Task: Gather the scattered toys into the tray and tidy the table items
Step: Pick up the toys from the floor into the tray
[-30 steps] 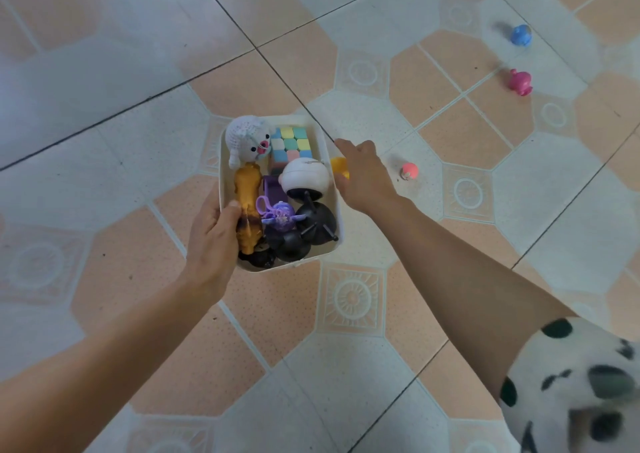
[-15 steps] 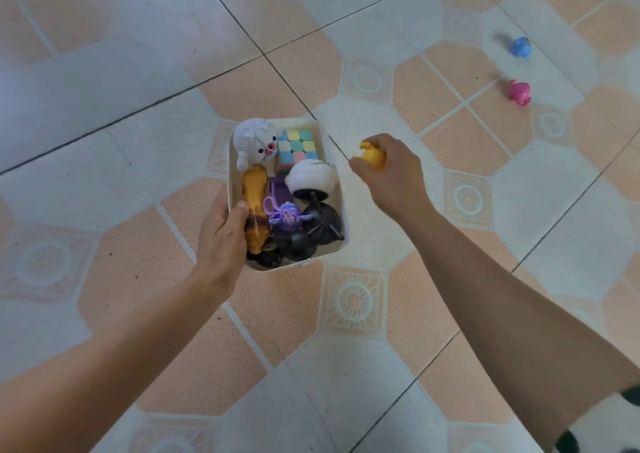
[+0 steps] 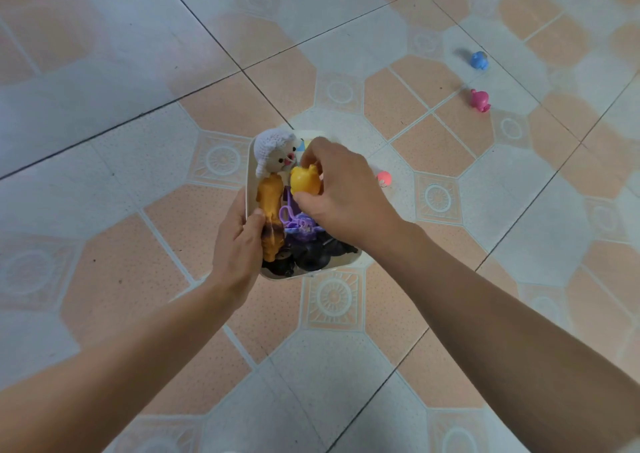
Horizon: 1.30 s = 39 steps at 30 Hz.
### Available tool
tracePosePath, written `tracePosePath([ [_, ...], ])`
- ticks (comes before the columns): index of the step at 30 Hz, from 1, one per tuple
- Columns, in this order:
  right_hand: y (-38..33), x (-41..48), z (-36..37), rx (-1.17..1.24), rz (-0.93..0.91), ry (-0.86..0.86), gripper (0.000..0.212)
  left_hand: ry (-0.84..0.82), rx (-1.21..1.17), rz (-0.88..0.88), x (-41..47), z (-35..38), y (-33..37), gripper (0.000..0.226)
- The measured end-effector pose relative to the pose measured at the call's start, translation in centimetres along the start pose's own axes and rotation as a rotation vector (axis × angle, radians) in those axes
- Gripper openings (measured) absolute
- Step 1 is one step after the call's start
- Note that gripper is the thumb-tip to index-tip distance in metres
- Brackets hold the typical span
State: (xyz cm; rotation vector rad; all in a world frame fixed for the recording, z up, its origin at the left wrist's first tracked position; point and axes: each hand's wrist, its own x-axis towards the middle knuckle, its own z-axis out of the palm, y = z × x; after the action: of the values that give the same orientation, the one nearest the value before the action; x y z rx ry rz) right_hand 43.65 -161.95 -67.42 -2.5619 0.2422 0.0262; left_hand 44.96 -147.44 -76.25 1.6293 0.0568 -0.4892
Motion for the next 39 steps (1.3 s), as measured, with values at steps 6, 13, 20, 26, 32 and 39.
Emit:
tracePosePath([
  [6, 0.0, -0.7, 1.3, -0.268, -0.058, 0.031, 0.039, -0.035, 0.005, 0.042, -0.6, 0.6, 0.3, 0.034],
  [13, 1.6, 0.0, 1.2, -0.412, -0.102, 0.037, 0.039, -0.103, -0.001, 0.059, -0.8, 1.3, 0.3, 0.037],
  [20, 4.1, -0.1, -0.9, -0.091, 0.012, 0.252, 0.03, -0.092, -0.031, 0.015, 0.7, 1.7, 0.3, 0.036],
  [26, 13.1, 1.5, -2.0, -0.151, 0.363, 0.199, 0.027, -0.106, -0.039, 0.01, 2.2, 2.7, 0.3, 0.032],
  [32, 17.2, 3.3, 0.9, -0.202, 0.353, -0.032, 0.044, -0.125, -0.029, 0.002, 3.3, 3.8, -0.3, 0.034],
  [39, 18.9, 5.2, 3.7, -0.424, 0.349, -0.106, 0.025, -0.136, -0.018, -0.016, 4.1, 4.2, -1.1, 0.032],
])
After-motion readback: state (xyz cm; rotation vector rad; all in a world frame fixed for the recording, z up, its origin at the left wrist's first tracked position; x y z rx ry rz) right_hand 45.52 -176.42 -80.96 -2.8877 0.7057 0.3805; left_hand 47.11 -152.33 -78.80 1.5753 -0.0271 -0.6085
